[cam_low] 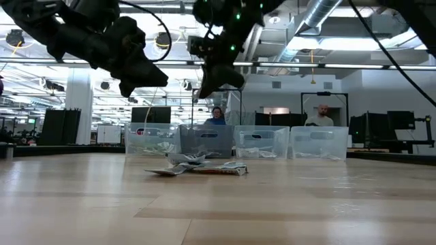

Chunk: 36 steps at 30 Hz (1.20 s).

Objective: Pick & Place First Aid Supplies
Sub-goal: Put the alcohol pad into the black bin

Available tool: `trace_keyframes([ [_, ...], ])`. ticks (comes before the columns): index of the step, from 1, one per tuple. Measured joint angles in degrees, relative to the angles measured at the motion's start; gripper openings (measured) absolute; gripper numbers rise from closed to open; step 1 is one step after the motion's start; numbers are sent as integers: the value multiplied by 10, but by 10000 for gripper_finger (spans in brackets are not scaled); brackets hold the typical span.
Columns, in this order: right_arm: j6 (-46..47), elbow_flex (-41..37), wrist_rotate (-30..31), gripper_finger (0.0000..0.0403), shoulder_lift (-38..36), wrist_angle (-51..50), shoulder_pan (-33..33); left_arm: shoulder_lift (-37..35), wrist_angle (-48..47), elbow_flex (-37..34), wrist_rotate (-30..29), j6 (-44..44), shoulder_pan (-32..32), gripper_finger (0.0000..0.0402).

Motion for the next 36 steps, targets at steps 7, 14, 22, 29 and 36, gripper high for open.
trace_keyframes([
  [7, 85, 0, -99, 0, 6, 47, -85, 0, 4, 0, -1, 0, 68, 81],
  [14, 195, 0, -174, 8, 7, 79, -151, 0, 5, 0, -14, 0, 140, 81],
  [22, 275, 0, -275, 22, 7, 79, -182, 0, 5, 0, -88, 0, 171, 81],
  [29, 230, -5, -326, 51, 7, 82, -179, 0, 13, 0, -144, 0, 173, 81],
  [36, 211, -25, -328, 92, 7, 82, -184, 0, 37, 0, -160, 0, 173, 81],
])
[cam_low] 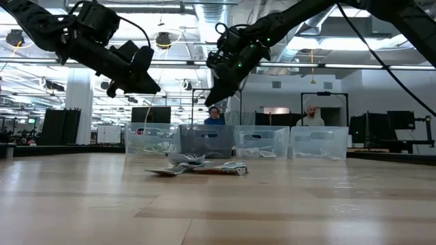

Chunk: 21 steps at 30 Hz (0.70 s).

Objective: Pick & Place First Aid Supplies
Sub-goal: Put the alcohol pad into the black bin

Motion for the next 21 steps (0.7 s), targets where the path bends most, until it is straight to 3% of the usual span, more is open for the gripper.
trace_keyframes([
  [14, -17, -8, -4, 92, 0, 44, 7, 0, 2, 0, -6, -2, -1, 81],
  [21, -10, -8, 4, 91, 0, 86, 38, 9, 2, 0, 96, -2, -1, 81],
])
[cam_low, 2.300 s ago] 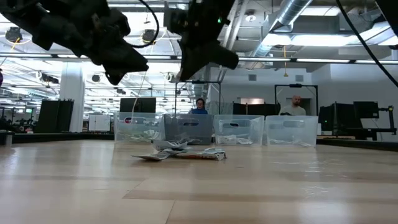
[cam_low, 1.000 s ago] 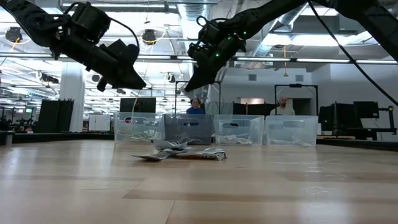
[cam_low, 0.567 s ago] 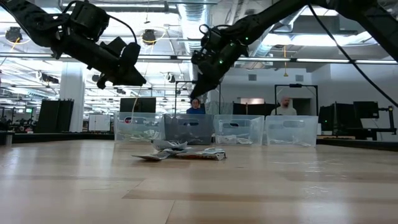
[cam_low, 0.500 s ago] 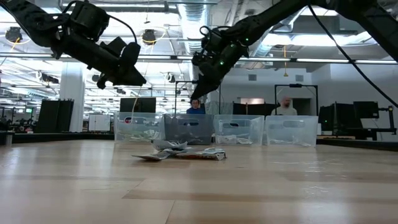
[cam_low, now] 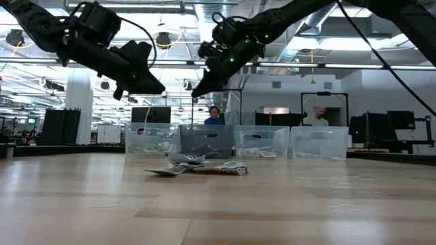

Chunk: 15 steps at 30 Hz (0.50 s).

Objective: Pick & Place First Aid Supplies
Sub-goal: Put the alcohol pad into the black bin

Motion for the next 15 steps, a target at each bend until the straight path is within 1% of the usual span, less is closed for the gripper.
trace_keyframes([
  [7, 62, 0, 42, 91, 0, 8, 39, 48, 0, 0, 139, -46, 0, 81],
  [11, 104, 0, 72, 91, 0, 18, 70, 66, 0, 0, 252, -58, 0, 81],
  [15, 139, 0, 103, 91, 0, 26, 111, 67, -8, -6, 361, -71, -1, 81],
])
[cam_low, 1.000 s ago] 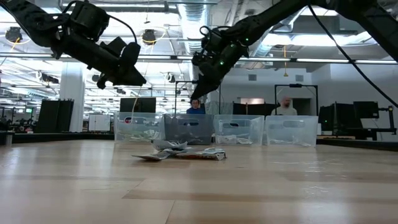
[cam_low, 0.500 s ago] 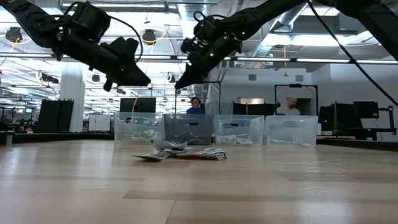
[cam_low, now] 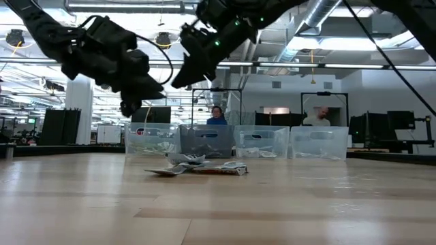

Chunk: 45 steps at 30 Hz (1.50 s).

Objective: Pick & Place First Aid Supplies
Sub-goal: Put the alcohol pad into the black bin

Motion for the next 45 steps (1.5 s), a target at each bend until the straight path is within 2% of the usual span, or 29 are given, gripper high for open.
trace_keyframes([
  [2, 16, 0, 25, 91, 0, -2, 21, -5, -1, -13, 24, -20, -4, 81],
  [6, 57, 0, 72, 91, 0, -28, 60, -19, 3, -37, 31, -30, -38, 81],
  [12, 111, 0, 131, 91, -4, -104, 111, -25, 22, -58, 1, -30, -132, 81],
  [16, 141, 0, 150, 91, -21, -154, 151, -25, 34, -62, -59, -14, -206, 81],
  [20, 165, 0, 171, 91, -46, -191, 190, -24, 43, -62, -166, 35, -277, 81],
  [22, 178, 1, 188, 91, -57, -207, 209, -20, 58, -62, -221, 68, -307, 81],
  [25, 187, 1, 241, 91, -78, -259, 234, -13, 105, -61, -266, 114, -341, 81],
  [31, 191, 1, 380, 91, -110, -333, 262, -6, 127, -60, -319, 184, -355, 81],
  [36, 195, -1, 397, 91, -140, -404, 272, 32, 135, -60, -325, 262, -358, 81],
  [40, 199, -69, 397, 91, -202, -408, 292, 79, 158, -52, -332, 272, -379, 81],
  [45, 263, -252, 408, 91, -337, -317, 324, 152, 162, 6, -370, 294, -424, 81],
])
